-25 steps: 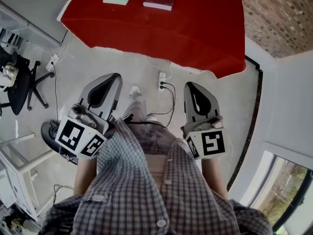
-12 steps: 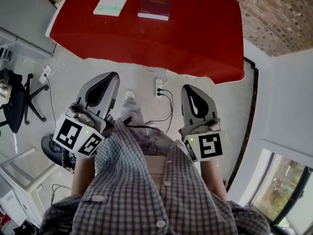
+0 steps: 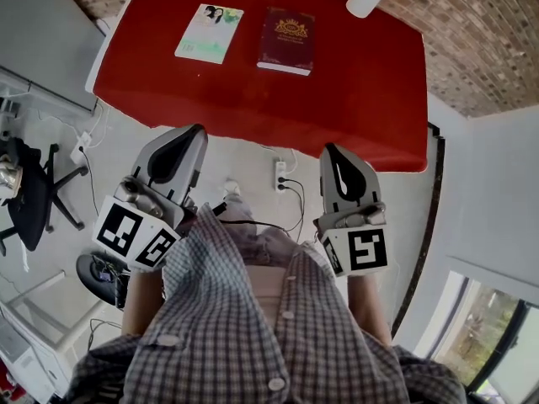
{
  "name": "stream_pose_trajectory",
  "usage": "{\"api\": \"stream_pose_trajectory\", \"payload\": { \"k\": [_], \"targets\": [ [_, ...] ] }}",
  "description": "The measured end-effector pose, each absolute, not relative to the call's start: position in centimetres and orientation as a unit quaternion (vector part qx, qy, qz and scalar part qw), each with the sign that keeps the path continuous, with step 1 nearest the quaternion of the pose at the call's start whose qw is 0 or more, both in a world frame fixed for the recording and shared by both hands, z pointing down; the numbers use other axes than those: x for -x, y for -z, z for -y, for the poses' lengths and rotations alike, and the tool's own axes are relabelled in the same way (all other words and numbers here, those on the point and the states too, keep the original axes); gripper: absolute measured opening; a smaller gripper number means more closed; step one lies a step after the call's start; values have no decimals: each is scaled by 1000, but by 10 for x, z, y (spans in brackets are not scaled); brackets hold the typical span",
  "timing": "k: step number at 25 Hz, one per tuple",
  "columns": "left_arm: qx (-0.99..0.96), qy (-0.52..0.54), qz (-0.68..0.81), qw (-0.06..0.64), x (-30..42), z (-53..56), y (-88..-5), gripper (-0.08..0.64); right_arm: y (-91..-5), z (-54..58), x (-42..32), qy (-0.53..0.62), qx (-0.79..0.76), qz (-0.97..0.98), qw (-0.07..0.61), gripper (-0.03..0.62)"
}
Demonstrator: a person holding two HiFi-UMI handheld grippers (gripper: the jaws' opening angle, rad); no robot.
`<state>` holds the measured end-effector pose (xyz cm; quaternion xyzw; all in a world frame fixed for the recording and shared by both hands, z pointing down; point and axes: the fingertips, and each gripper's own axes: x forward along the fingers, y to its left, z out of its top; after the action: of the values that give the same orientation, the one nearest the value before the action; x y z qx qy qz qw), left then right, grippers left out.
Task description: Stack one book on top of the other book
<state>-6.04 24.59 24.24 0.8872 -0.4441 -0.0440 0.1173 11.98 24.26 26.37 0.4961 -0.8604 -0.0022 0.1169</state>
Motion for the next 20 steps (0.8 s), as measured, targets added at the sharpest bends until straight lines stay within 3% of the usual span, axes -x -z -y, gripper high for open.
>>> {"api": "stream_pose_trajectory", "payload": {
  "k": [20],
  "targets": [
    [-870, 25, 471, 145, 114, -157, -271, 8, -290, -145, -63, -27, -464, 875, 138, 8]
  ]
}}
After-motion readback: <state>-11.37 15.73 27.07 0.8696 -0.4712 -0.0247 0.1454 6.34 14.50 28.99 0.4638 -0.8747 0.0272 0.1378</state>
